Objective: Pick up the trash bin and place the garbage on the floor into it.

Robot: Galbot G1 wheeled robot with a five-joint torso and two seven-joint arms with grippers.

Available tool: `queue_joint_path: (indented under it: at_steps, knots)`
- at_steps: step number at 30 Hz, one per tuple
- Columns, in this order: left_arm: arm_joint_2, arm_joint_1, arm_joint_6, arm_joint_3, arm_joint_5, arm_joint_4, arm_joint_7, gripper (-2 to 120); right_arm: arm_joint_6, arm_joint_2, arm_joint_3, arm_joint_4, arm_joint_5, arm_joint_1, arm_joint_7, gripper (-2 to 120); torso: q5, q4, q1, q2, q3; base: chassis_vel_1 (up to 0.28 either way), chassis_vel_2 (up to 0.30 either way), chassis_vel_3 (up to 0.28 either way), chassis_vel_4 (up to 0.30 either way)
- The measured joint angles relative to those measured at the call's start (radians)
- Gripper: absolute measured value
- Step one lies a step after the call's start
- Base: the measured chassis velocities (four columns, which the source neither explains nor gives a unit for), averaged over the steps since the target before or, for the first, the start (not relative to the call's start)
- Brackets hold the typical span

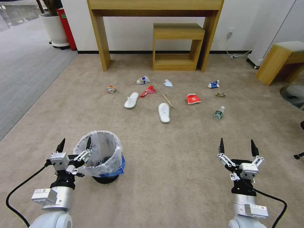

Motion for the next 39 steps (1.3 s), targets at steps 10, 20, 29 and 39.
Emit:
queue_joint_path:
  at_steps: [10, 20, 29, 39]
  knots:
    - [-0.010, 0.034, -0.010, -0.003, 0.015, -0.056, 0.004, 100, 0.004, 0.007, -0.013, 0.007, -0.002, 0.000, -0.010, 100, 0.0000, 0.0001, 0.000, 0.000, 0.000, 0.000, 0.000, 0.000, 0.000]
    - [-0.017, 0.054, -0.022, 0.013, 0.018, -0.068, -0.011, 100, -0.015, 0.008, -0.007, 0.028, -0.027, -0.015, -0.002, 100, 0.0000, 0.0000, 0.000, 0.000, 0.000, 0.000, 0.000, 0.000, 0.000]
    - [-0.023, 0.079, -0.046, 0.013, 0.042, -0.056, -0.011, 100, 0.005, 0.015, -0.015, 0.020, -0.029, -0.014, -0.023, 100, 0.0001, 0.0000, 0.000, 0.000, 0.000, 0.000, 0.000, 0.000, 0.000]
    - [-0.033, 0.087, -0.056, 0.017, 0.064, -0.053, -0.010, 100, 0.020, 0.017, -0.010, -0.009, -0.029, -0.002, -0.057, 100, -0.0002, 0.0001, 0.000, 0.000, 0.000, -0.028, 0.120, 0.035, -0.126]
